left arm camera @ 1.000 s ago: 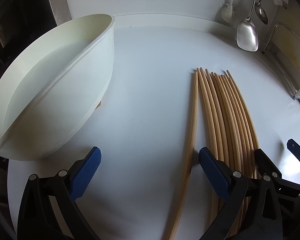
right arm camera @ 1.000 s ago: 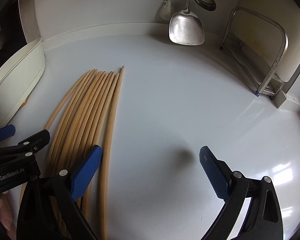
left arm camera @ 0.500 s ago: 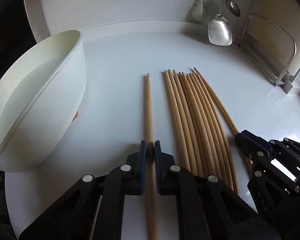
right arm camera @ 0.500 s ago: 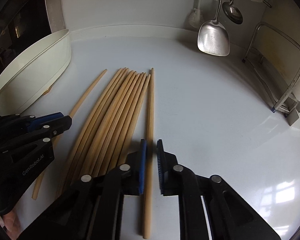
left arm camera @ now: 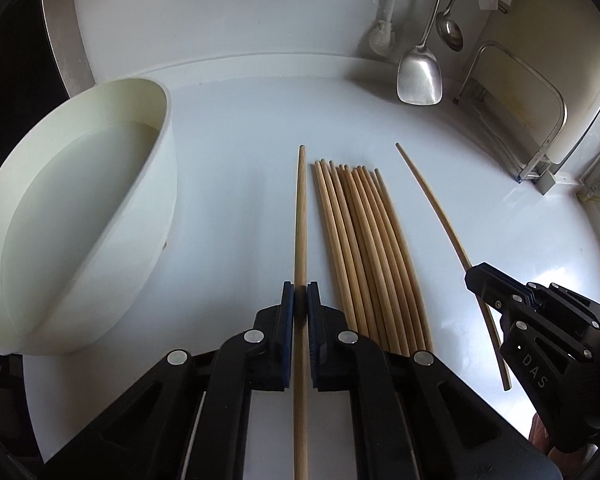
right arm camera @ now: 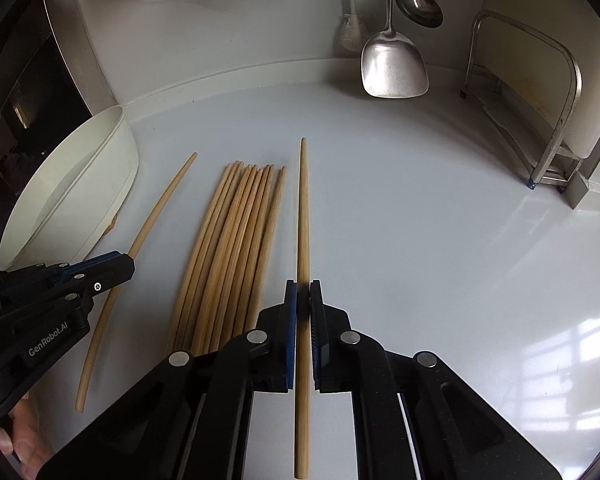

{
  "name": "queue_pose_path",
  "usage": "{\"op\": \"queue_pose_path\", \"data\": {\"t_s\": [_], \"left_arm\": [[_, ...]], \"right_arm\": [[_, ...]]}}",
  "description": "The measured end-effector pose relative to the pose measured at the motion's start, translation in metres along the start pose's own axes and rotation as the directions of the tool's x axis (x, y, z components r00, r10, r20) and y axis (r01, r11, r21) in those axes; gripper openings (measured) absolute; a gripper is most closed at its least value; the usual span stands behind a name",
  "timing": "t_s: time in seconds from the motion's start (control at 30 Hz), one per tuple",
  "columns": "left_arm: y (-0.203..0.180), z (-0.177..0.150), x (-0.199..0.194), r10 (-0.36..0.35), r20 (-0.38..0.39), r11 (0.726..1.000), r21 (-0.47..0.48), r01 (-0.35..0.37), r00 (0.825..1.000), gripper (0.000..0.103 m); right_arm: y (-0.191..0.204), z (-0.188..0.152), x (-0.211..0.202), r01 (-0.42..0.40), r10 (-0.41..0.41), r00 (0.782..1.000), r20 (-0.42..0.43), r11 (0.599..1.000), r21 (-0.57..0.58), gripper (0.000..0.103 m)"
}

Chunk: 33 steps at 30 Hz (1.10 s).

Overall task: Organize utensils
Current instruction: 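Carry the held chopsticks over the white basin with both tools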

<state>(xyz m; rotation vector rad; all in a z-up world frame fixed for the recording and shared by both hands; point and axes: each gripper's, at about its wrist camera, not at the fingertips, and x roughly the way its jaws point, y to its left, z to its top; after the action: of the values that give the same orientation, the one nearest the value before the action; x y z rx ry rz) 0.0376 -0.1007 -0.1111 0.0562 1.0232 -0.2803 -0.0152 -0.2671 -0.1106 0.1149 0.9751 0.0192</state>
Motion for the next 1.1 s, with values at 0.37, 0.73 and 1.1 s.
{"op": "queue_pose_path", "data": {"t_s": [0.37, 0.73, 1.1], "left_arm": [[0.079, 0.042, -0.075, 0.04, 0.086, 0.999, -0.031, -0.037, 0.996, 0.007], [0.21, 0.053, -0.079, 0.123, 0.049, 0.984, -0.139, -0.115, 0.991, 0.007], [0.255, 0.058, -0.033, 0.079, -0.045, 0.99, -0.117, -0.084, 0.996, 0.007]], "right_arm": [[0.085, 0.05, -0.052, -0.064, 0.068, 0.994, 0.088, 0.997, -0.05, 0.006], [0.224, 0.087, 0.0, -0.213, 0.212, 0.977, -0.024, 0.963, -0.165, 0.006], [0.264, 0.099, 0.073, -0.23, 0.204, 0.957, -0.204, 0.967, -0.112, 0.006]]}}
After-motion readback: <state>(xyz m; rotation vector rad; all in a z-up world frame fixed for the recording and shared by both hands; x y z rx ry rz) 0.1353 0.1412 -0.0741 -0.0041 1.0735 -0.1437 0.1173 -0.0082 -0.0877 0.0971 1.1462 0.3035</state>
